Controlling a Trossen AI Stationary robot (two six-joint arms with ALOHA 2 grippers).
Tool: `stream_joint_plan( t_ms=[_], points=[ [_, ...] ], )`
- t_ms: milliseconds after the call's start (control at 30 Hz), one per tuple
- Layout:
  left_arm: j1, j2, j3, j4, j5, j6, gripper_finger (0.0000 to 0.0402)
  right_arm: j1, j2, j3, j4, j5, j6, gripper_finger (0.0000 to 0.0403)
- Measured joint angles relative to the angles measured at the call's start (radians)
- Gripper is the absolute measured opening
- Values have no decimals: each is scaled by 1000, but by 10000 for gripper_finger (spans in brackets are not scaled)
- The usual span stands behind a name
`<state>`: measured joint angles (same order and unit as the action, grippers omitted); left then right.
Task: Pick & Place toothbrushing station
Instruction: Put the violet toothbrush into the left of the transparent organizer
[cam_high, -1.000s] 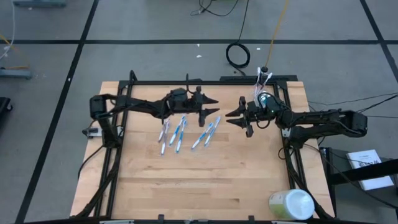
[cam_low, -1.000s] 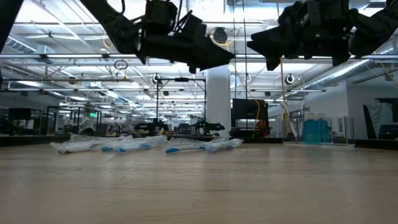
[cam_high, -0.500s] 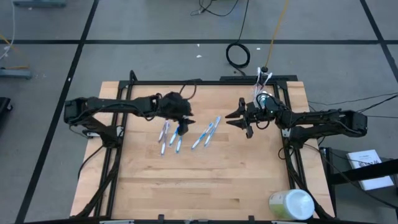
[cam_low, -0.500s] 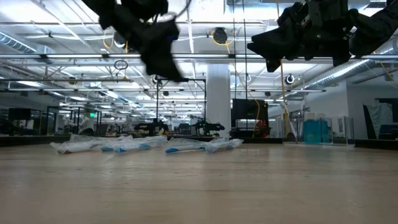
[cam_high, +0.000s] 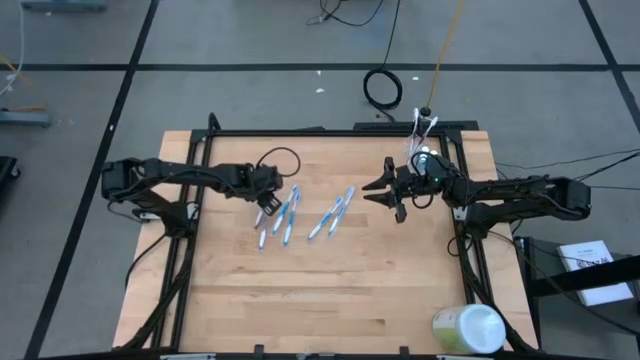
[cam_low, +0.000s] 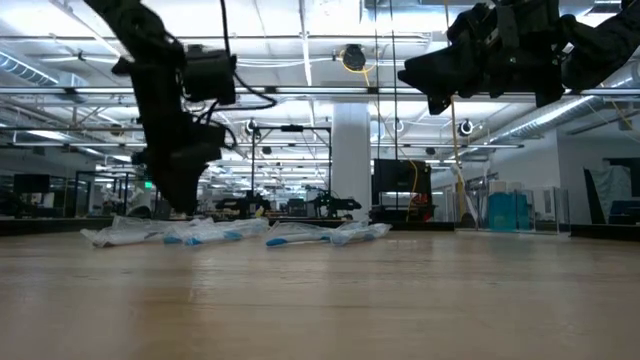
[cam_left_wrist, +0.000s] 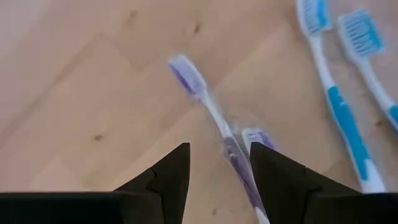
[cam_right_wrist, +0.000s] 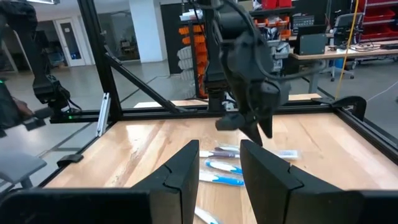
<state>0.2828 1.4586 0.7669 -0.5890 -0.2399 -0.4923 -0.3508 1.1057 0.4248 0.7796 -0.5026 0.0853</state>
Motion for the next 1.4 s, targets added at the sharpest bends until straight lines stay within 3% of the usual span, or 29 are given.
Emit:
stream_joint_plan(
  t_ms=[400, 667, 1000, 1100, 1200, 1400],
  points=[
    [124, -1, -162, 248, 87, -3, 172, 0, 0, 0, 3, 2, 24, 109],
    [187, -20, -167, 49, -57, -27, 172, 0, 0, 0, 3, 3, 59, 109],
    [193, -158, -168, 0, -43, -49, 172, 0, 0, 0, 1, 3, 58, 109],
    [192, -196, -167, -18, 7, -87, 172, 0, 0, 0, -4, 3, 52, 110],
    [171, -203, -168, -11, 62, -117, 172, 0, 0, 0, -6, 3, 49, 109],
    [119, -178, -174, 17, 29, -150, 172, 0, 0, 0, -6, 4, 42, 109]
  ],
)
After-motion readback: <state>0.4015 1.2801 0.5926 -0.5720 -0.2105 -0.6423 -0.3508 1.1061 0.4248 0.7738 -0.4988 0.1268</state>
